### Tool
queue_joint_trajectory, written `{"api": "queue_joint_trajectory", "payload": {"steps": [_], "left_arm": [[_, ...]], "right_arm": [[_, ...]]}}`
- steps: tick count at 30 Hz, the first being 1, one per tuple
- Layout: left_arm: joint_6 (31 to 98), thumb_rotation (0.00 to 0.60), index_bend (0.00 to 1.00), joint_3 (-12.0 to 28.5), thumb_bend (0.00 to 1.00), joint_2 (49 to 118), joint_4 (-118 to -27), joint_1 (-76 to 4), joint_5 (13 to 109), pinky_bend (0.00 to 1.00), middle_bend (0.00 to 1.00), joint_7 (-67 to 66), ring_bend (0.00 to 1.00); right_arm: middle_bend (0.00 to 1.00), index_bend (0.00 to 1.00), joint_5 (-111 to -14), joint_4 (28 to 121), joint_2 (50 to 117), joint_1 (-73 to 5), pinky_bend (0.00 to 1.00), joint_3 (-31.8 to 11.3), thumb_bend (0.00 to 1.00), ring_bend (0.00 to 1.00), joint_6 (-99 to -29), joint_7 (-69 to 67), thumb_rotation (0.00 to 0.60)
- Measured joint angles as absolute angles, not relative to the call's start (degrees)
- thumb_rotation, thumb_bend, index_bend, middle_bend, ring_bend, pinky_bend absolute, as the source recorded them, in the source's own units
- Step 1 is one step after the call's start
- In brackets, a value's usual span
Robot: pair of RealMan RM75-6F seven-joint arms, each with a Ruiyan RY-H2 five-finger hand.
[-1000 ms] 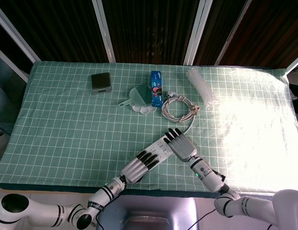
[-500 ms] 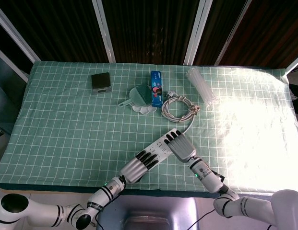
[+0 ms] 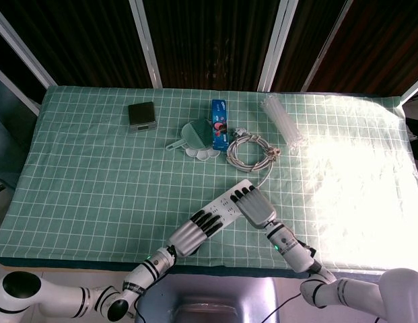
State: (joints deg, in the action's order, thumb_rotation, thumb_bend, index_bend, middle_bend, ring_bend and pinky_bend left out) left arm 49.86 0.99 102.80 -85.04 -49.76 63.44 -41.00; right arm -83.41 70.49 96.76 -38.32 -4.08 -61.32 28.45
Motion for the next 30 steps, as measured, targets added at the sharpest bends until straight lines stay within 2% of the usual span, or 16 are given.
{"api": "queue_joint_trajectory", "payload": {"steps": [13,30], "left_arm": [[50.02,0.513,0.00,0.75,0.92,103.17,-84.63,-49.87,64.54,0.11,0.00,-40.24,0.00],[49.94,0.512,0.00,0.58,0.92,103.79,-84.02,-50.04,65.51,0.11,0.00,-40.00,0.00]], "right_arm": [[0.59,0.88,-86.62,67.97,97.40,-37.93,0.66,-3.64,0.46,0.53,-63.97,22.46,0.600],[0.62,0.92,-89.83,67.94,94.88,-37.40,0.70,-3.49,0.46,0.57,-66.77,10.81,0.600]]}}
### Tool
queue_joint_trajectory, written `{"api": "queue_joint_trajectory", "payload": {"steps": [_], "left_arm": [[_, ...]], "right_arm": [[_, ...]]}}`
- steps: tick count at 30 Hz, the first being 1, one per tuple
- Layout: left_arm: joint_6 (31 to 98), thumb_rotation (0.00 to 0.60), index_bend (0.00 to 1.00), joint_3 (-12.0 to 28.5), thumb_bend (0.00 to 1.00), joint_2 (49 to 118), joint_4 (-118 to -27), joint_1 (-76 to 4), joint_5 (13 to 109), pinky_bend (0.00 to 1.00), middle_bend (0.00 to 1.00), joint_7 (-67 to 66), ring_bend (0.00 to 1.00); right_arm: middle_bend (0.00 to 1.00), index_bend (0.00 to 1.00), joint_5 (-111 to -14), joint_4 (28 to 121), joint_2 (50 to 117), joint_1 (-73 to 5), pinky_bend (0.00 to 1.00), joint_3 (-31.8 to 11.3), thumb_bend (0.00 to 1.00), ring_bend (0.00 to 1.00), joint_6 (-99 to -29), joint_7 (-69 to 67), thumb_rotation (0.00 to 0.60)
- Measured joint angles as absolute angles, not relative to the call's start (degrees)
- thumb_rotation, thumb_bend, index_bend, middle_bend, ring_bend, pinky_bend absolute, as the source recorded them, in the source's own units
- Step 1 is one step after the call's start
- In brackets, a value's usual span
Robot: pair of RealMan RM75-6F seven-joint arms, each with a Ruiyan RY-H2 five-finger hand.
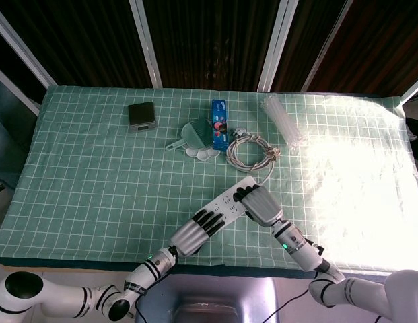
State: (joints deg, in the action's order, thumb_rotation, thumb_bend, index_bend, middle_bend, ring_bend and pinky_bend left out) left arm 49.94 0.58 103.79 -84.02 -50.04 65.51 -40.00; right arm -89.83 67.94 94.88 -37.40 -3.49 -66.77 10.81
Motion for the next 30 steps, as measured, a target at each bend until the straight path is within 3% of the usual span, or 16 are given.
{"api": "queue_joint_trajectory", "payload": {"steps": [14,30], "left_arm": [[49.99,0.513,0.00,-0.53,0.92,105.09,-82.77,-49.61,66.95,0.11,0.00,-39.87,0.00],[50.07,0.508,0.00,-0.65,0.92,105.06,-82.57,-48.91,67.94,0.11,0.00,-39.58,0.00]], "right_arm": [[0.62,0.92,-90.56,64.60,95.23,-36.89,0.70,-2.76,0.47,0.57,-66.97,6.54,0.600],[0.63,0.93,-93.00,63.92,94.14,-35.78,0.71,-2.60,0.47,0.58,-71.74,-3.47,0.600]]}}
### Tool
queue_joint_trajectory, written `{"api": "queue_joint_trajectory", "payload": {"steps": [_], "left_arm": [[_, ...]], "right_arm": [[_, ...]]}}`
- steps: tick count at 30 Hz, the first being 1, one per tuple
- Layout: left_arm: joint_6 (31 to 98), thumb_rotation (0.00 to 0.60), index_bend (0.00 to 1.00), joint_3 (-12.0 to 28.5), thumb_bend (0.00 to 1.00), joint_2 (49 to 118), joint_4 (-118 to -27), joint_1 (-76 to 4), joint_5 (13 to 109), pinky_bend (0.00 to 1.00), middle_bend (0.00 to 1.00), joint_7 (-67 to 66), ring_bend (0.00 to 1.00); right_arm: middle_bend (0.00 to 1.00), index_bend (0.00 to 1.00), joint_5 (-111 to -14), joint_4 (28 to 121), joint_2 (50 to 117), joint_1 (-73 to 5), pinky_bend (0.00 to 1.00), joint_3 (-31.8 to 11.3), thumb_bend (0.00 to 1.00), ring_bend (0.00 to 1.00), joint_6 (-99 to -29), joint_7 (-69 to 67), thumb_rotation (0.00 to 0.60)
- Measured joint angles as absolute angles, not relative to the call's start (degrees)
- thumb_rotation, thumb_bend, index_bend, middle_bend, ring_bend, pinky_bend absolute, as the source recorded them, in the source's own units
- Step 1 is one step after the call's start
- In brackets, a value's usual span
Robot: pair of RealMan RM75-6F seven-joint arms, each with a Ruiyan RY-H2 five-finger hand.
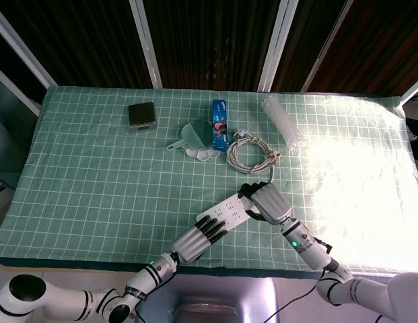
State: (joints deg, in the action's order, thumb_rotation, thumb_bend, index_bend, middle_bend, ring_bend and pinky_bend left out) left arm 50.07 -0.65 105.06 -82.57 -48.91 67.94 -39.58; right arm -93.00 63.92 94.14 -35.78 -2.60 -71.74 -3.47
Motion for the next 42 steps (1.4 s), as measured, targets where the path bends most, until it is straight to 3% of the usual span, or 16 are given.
{"api": "queue_joint_trajectory", "payload": {"steps": [11,25,28,32,34,36,42], "left_arm": [[52.15,0.496,0.00,0.76,0.92,101.94,-85.92,-48.52,72.24,0.11,0.00,-35.13,0.00],[56.61,0.478,0.00,1.53,0.89,94.83,-91.46,-46.18,77.05,0.11,0.00,-30.02,0.00],[57.12,0.470,0.00,1.66,0.83,93.84,-91.75,-45.67,77.35,0.11,0.00,-29.18,0.00],[57.81,0.466,0.00,1.71,0.70,93.05,-91.72,-45.05,78.12,0.11,0.00,-28.04,0.00],[58.22,0.464,0.00,1.66,0.66,92.46,-91.76,-44.67,78.50,0.11,0.00,-27.46,0.00],[58.70,0.464,0.00,1.53,0.63,91.75,-92.04,-44.25,78.92,0.12,0.00,-26.89,0.00],[62.16,0.452,0.00,0.44,0.62,87.31,-94.20,-41.93,82.12,0.12,0.00,-23.00,0.00]], "right_arm": [[0.63,0.93,-94.99,67.46,88.65,-33.98,0.71,-1.34,0.47,0.58,-74.62,-2.67,0.600],[0.63,0.89,-94.85,71.50,79.67,-29.20,0.71,4.74,0.47,0.58,-69.73,16.43,0.600],[0.58,0.72,-93.24,72.01,79.17,-28.55,0.67,5.22,0.47,0.50,-67.08,22.18,0.600],[0.23,0.16,-90.22,73.05,78.61,-28.05,0.38,5.38,0.38,0.19,-62.77,28.60,0.600],[0.09,0.01,-87.82,74.52,77.91,-28.02,0.25,5.25,0.31,0.06,-60.04,29.97,0.600],[0.01,0.00,-86.11,76.72,76.79,-28.08,0.15,5.10,0.24,0.00,-58.21,30.43,0.600],[0.00,0.00,-86.10,84.09,71.58,-27.09,0.09,5.07,0.15,0.00,-59.50,28.09,0.600]]}}
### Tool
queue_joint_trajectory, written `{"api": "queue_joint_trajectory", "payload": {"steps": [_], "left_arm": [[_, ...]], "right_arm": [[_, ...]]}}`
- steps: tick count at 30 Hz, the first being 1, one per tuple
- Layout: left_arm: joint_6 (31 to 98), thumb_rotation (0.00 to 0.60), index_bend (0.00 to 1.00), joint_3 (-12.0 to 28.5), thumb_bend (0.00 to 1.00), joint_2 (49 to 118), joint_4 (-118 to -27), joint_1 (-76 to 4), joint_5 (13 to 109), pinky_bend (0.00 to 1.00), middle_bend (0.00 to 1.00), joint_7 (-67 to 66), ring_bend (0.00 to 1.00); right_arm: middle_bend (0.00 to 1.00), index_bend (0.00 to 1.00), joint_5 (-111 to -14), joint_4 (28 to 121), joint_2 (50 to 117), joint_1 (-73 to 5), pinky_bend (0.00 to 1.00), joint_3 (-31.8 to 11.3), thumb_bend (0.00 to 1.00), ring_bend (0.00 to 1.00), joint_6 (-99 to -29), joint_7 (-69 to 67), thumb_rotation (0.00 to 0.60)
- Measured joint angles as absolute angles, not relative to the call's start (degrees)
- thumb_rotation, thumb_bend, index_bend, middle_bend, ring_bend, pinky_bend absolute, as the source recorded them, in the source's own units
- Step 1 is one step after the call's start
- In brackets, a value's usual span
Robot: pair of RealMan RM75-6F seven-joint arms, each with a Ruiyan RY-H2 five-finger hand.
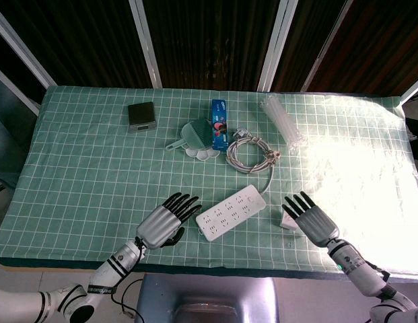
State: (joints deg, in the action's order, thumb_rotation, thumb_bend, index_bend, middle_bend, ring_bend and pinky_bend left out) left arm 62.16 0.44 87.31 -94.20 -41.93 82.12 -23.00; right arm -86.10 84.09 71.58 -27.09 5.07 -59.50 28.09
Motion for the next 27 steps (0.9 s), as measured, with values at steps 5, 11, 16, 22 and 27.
{"api": "queue_joint_trajectory", "payload": {"steps": [5,11,16,22,27], "left_arm": [[68.45,0.546,0.00,-1.62,0.62,81.50,-96.02,-38.40,87.46,0.12,0.00,-17.15,0.00],[82.08,0.574,0.00,-4.81,0.60,75.87,-94.82,-30.83,93.70,0.10,0.00,-11.31,0.00],[94.14,0.599,0.00,-6.58,0.50,72.92,-89.87,-20.42,94.07,0.10,0.00,-3.62,0.00],[97.49,0.600,0.00,-7.04,0.49,71.29,-84.08,-13.82,90.41,0.10,0.00,4.43,0.00],[96.18,0.600,0.00,-7.71,0.49,69.42,-83.04,-12.64,91.62,0.10,0.00,7.53,0.00]], "right_arm": [[0.00,0.00,-87.88,88.94,67.36,-24.36,0.09,5.03,0.15,0.00,-66.53,24.95,0.600],[0.00,0.00,-88.40,92.96,64.59,-16.74,0.05,4.27,0.15,0.00,-81.34,23.67,0.600],[0.00,0.00,-86.59,92.65,65.73,-7.88,0.01,2.41,0.15,0.00,-93.96,20.71,0.600],[0.00,0.00,-83.86,91.41,67.12,-4.12,0.00,0.04,0.15,0.00,-97.77,17.34,0.600],[0.00,0.00,-84.04,90.65,66.91,-3.66,0.00,-1.12,0.15,0.00,-96.37,14.99,0.600]]}}
